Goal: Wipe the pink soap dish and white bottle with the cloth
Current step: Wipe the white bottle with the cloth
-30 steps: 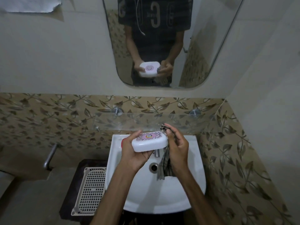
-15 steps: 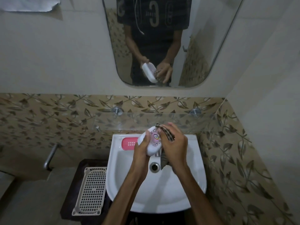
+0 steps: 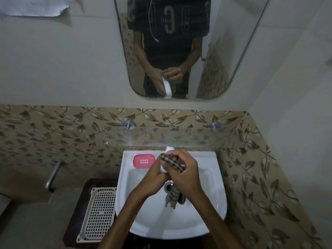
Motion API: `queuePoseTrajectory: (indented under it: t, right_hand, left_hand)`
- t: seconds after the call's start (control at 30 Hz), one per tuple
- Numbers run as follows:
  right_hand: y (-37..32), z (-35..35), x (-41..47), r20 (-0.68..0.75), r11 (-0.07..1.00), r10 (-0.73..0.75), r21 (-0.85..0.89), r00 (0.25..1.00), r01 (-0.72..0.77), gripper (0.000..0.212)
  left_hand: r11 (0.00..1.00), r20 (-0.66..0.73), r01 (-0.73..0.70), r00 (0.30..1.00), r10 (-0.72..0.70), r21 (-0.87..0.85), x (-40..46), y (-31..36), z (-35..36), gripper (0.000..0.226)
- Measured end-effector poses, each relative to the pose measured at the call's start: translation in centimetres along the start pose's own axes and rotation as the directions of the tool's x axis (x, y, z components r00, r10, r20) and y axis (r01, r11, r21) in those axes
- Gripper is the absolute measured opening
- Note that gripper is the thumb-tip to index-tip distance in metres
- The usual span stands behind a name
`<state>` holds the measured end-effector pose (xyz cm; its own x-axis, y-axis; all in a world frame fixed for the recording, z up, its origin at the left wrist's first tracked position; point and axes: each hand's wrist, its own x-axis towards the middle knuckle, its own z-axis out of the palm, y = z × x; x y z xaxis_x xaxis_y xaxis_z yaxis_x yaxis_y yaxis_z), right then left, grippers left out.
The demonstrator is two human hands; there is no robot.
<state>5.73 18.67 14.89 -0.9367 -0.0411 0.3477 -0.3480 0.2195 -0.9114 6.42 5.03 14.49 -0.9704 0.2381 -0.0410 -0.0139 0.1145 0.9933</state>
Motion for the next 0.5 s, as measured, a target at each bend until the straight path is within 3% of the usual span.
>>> queuePoseTrajectory:
  t: [0.1,0.2,0.27,0.33,0.4,0.5]
  right_hand:
    - [1.1,0.0,1.4,-0.117,0.968,0.25,-0.002,0.961,-0.252,0.019]
    - [2.7,-0.4,2.9,-0.121,0.888,0.457,0.015,0.881,-0.459,0.007]
    - [3.5,-0.8,3.3,-0.132,0.835,0.549,0.047,0.826,-0.548,0.013]
    - [3.6,-0.9,2.8,-0.135,0.796,0.605,0.078,0.785,-0.6,0.014]
    - [3.5,-0.6,1.6,-0.104,0.796,0.605,0.062,0.79,-0.602,0.017]
    - [3.6,0.1,-0.4,-0.045,0.798,0.599,-0.052,0.799,-0.601,0.045]
  left_hand:
    - [0.971,0.037,-0.103,0.995,0.097,0.218,-0.4,-0.6,0.8,0.062]
    - [0.908,0.067,-0.193,0.981,0.181,0.372,-1.1,-1.2,1.9,0.037]
    - [0.862,0.09,-0.272,0.962,0.259,0.429,-1.5,-1.2,2.3,0.024]
    - [0.804,0.127,-0.353,0.934,0.335,0.478,-1.7,-0.8,2.4,0.02]
    - [0.738,0.149,-0.391,0.915,0.374,0.551,-1.4,-0.5,2.3,0.013]
    - [0.7,0.138,-0.31,0.946,0.293,0.643,-1.1,-1.2,2.3,0.011]
